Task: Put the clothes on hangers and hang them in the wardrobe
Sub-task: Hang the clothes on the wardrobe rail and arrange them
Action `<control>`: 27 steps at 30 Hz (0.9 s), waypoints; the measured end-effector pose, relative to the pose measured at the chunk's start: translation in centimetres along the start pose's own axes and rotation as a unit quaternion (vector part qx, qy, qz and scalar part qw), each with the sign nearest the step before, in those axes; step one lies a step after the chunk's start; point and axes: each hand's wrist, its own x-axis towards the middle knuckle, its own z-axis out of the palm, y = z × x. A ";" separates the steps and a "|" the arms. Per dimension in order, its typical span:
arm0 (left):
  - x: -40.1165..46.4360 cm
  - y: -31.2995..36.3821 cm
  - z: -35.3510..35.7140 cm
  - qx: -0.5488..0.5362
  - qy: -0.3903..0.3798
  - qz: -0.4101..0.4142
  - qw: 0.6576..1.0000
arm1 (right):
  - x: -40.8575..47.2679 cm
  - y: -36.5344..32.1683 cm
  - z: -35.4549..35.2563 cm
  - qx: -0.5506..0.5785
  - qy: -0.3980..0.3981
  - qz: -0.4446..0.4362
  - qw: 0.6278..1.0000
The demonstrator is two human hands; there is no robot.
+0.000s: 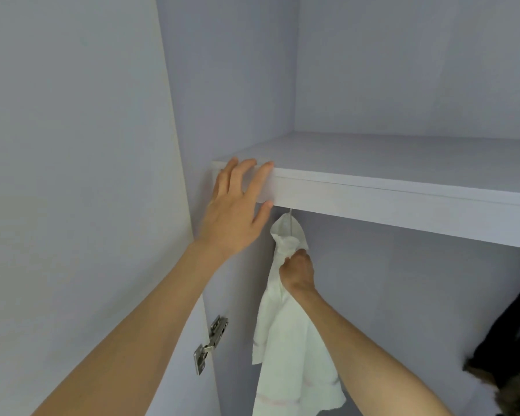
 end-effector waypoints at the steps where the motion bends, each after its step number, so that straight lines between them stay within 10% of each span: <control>1: 0.0 0.0 0.0 -0.001 0.003 0.001 1.000 | 0.1 -0.2 0.4 -0.006 -0.007 0.001 1.000; 17: -0.1 -1.2 0.5 0.041 0.021 0.046 0.998 | 0.4 -2.6 3.7 0.132 -0.285 -0.074 0.947; 27: -0.9 -0.7 0.2 0.048 0.002 0.030 0.998 | -2.1 1.2 1.4 0.037 -0.226 -0.141 0.963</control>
